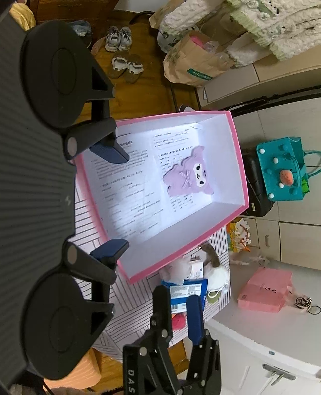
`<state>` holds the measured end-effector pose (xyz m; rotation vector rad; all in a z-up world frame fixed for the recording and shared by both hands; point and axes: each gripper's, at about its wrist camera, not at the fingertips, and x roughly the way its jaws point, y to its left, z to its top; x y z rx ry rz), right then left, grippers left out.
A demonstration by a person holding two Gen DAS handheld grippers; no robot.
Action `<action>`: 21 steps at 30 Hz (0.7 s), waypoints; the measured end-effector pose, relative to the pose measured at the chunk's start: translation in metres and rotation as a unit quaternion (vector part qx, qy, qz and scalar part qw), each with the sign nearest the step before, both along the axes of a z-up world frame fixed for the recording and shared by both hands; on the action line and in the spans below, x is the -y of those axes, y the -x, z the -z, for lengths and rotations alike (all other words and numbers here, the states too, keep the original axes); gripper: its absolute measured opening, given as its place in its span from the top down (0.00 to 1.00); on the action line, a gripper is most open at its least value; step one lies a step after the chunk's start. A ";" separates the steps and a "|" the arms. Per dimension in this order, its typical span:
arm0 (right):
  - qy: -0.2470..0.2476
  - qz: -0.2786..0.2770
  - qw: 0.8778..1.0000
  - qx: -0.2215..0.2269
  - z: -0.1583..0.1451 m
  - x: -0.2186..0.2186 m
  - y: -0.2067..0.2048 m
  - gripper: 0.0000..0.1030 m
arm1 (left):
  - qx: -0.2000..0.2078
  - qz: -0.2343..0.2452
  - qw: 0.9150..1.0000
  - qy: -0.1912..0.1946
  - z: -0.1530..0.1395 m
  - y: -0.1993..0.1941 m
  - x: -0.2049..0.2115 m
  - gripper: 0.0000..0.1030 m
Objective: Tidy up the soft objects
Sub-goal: 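Lower the bunny into the pink box and open the left tool, then reach the left tool to the white mesh bath puff while the right tool reaches the pink pompom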
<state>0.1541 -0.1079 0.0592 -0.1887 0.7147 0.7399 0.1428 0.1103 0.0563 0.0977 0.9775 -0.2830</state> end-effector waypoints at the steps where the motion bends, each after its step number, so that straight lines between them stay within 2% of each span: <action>1: -0.001 0.000 1.000 0.002 -0.002 0.003 0.004 0.48 | 0.001 0.002 1.000 -0.001 -0.001 0.004 0.002 0.35; 7: -0.003 -0.002 1.000 0.014 -0.012 0.019 0.027 0.47 | 0.005 0.018 1.000 -0.010 -0.008 0.024 0.016 0.34; 12: -0.008 -0.004 1.000 0.015 -0.015 0.034 0.043 0.45 | 0.006 0.033 0.999 -0.015 -0.008 0.037 0.027 0.29; 21: 0.001 0.020 1.000 0.016 -0.005 0.070 0.072 0.45 | -0.004 0.068 0.997 -0.030 -0.007 0.051 0.057 0.27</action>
